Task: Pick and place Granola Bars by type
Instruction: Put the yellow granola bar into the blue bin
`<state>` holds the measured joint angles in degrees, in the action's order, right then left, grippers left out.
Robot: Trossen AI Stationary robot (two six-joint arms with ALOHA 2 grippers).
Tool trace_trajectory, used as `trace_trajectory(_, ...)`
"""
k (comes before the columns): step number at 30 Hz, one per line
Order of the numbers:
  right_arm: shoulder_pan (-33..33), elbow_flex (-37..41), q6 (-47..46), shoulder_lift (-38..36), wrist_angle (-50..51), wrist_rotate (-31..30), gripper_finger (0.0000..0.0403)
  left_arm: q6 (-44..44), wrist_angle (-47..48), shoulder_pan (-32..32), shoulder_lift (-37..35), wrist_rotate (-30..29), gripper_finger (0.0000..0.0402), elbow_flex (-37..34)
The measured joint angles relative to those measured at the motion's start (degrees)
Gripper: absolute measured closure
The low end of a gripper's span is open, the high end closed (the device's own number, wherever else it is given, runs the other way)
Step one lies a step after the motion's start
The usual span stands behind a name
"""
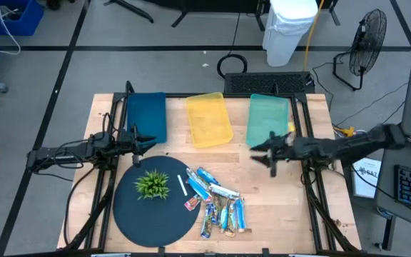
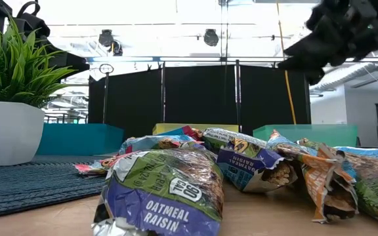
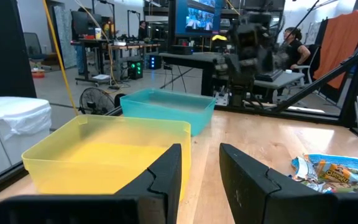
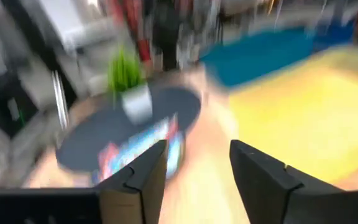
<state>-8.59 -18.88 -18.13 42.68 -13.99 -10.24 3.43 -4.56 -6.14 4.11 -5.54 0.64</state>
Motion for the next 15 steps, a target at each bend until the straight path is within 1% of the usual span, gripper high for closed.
trace_trajectory(4, -4.68, -10.63, 4.01, 15.07, 5.29, 0.0, 0.0249, 0.01, 0.02, 0.01, 0.01, -0.02, 0.0288, 0.0)
trace_trajectory(7, -6.46, -15.92, 5.17, 24.0, 7.82, 0.02, 0.0247, 0.01, 0.02, 0.0, 0.0, -0.03, 0.0288, 0.0)
trace_trajectory(11, -7.85, -19.78, 5.12, 31.86, 7.19, 0.02, 0.0237, -0.01, 0.02, -0.01, 0.01, -0.04, 0.0288, 0.0)
trace_trajectory(15, -8.8, -20.71, -0.05, 37.95, 5.42, 0.04, 0.0227, 0.01, 0.02, 0.01, 0.01, -0.06, 0.0288, 0.0)
